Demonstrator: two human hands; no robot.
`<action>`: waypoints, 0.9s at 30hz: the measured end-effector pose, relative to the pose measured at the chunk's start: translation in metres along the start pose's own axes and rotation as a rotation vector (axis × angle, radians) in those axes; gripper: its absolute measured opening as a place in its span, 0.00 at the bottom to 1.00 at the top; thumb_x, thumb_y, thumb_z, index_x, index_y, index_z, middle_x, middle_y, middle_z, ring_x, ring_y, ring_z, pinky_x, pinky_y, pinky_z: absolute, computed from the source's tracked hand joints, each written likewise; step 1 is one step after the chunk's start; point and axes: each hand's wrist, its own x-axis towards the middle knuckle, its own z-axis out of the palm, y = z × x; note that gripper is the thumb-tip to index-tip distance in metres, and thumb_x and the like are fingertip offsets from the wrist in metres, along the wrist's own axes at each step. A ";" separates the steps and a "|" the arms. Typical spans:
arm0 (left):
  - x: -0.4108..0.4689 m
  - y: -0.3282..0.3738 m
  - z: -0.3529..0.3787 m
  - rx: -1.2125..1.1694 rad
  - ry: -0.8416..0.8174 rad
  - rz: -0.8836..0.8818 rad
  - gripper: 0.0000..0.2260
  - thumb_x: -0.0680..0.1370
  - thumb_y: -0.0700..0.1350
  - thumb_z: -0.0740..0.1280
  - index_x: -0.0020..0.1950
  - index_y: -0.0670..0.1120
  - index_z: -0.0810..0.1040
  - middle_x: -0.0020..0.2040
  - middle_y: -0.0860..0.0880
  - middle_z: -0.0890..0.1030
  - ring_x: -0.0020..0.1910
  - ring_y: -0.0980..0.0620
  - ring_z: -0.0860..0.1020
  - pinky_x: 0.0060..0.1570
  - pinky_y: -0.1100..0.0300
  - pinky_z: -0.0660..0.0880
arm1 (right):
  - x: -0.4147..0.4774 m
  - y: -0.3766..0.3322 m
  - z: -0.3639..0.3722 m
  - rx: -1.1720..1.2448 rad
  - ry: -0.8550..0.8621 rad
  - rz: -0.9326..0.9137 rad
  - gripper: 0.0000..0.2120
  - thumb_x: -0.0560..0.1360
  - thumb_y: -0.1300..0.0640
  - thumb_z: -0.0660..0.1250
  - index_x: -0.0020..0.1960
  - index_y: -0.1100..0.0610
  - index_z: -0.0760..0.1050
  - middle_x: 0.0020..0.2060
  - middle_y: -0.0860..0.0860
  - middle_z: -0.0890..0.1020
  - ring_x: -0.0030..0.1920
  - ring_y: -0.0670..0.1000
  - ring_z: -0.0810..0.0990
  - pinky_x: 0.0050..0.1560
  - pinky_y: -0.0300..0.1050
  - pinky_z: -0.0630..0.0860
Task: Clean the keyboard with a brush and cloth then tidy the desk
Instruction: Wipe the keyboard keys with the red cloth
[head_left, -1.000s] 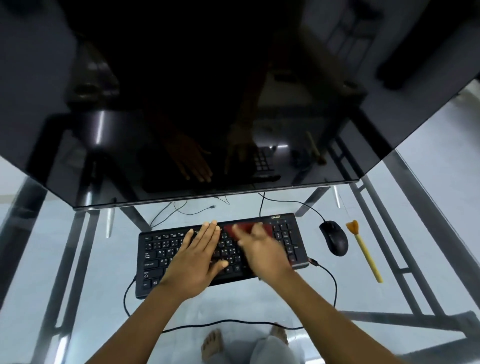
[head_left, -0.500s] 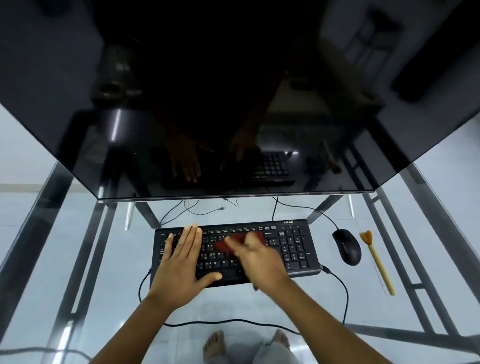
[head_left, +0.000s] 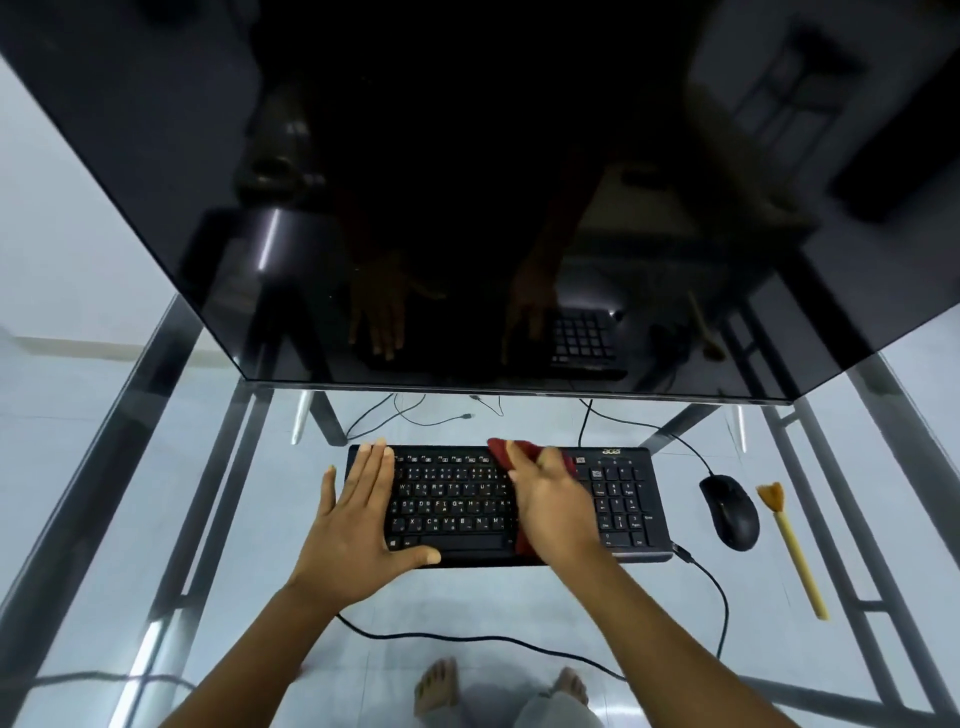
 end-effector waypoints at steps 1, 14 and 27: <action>-0.001 -0.001 0.001 -0.035 -0.007 0.000 0.55 0.65 0.79 0.55 0.78 0.44 0.44 0.79 0.49 0.43 0.76 0.53 0.38 0.75 0.44 0.45 | -0.005 -0.014 0.004 0.035 -0.017 -0.068 0.22 0.81 0.54 0.58 0.74 0.47 0.61 0.58 0.56 0.73 0.36 0.57 0.83 0.36 0.52 0.83; -0.008 -0.031 -0.002 -0.262 -0.001 -0.012 0.57 0.64 0.74 0.66 0.78 0.49 0.39 0.78 0.54 0.41 0.76 0.58 0.39 0.75 0.54 0.44 | -0.008 -0.055 -0.008 0.120 -0.191 -0.338 0.22 0.82 0.55 0.55 0.75 0.45 0.59 0.59 0.54 0.72 0.43 0.57 0.81 0.38 0.47 0.77; -0.009 -0.032 -0.001 -0.362 0.030 -0.039 0.59 0.62 0.74 0.69 0.78 0.51 0.39 0.79 0.54 0.50 0.77 0.55 0.51 0.74 0.51 0.56 | 0.002 -0.110 0.013 0.139 -0.289 -0.589 0.19 0.77 0.50 0.62 0.67 0.42 0.65 0.50 0.51 0.71 0.43 0.57 0.81 0.32 0.44 0.74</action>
